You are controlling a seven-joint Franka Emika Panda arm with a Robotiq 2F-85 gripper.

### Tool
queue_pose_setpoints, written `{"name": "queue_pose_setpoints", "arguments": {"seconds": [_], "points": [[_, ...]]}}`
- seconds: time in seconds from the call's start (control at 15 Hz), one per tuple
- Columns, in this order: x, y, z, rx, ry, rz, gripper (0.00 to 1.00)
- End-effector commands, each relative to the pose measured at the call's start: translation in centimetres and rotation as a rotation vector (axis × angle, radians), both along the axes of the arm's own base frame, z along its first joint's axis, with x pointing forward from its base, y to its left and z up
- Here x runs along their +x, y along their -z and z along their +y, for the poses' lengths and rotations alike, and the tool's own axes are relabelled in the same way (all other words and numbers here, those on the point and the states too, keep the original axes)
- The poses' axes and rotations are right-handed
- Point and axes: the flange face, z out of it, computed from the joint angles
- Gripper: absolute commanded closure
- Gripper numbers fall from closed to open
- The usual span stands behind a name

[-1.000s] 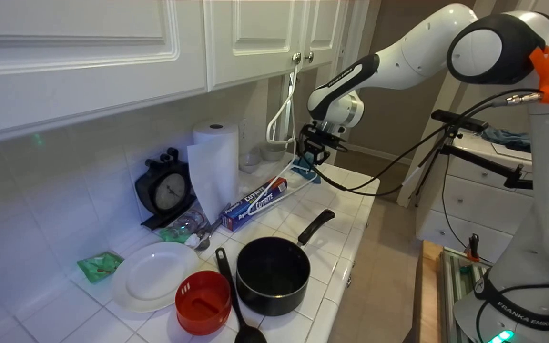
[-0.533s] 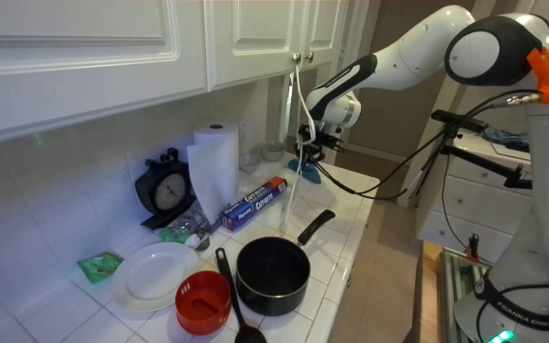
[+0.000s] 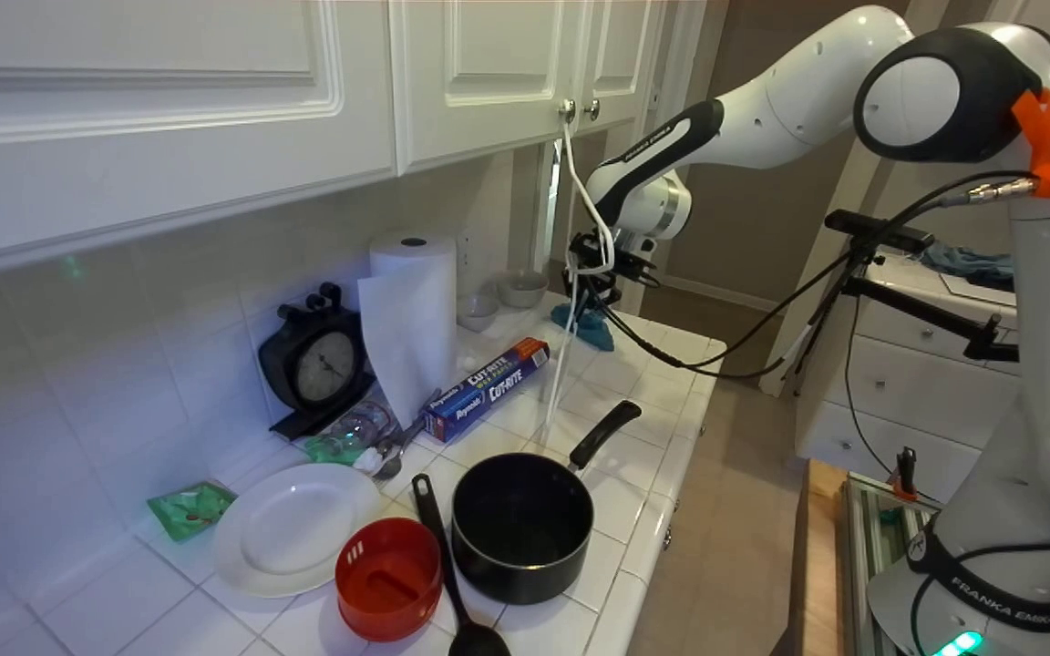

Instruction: Pick up the hanger from the counter and hang it on the hanger on the cabinet.

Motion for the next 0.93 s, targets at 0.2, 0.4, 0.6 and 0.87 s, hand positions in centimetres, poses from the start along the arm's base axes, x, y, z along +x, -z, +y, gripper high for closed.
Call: {"name": "queue_pose_setpoints", "arguments": {"seconds": [0.2, 0.4, 0.6, 0.87], "points": [[-0.9, -3.1, 0.7, 0.077, 0.102, 0.013, 0.94], [-1.0, -4.1, 1.4, 0.092, 0.126, 0.023, 0.94], [-1.0, -4.9, 2.0, 0.094, 0.135, 0.025, 0.94], [-0.6, -5.3, 2.7, 0.09, 0.164, 0.029, 0.94]]}}
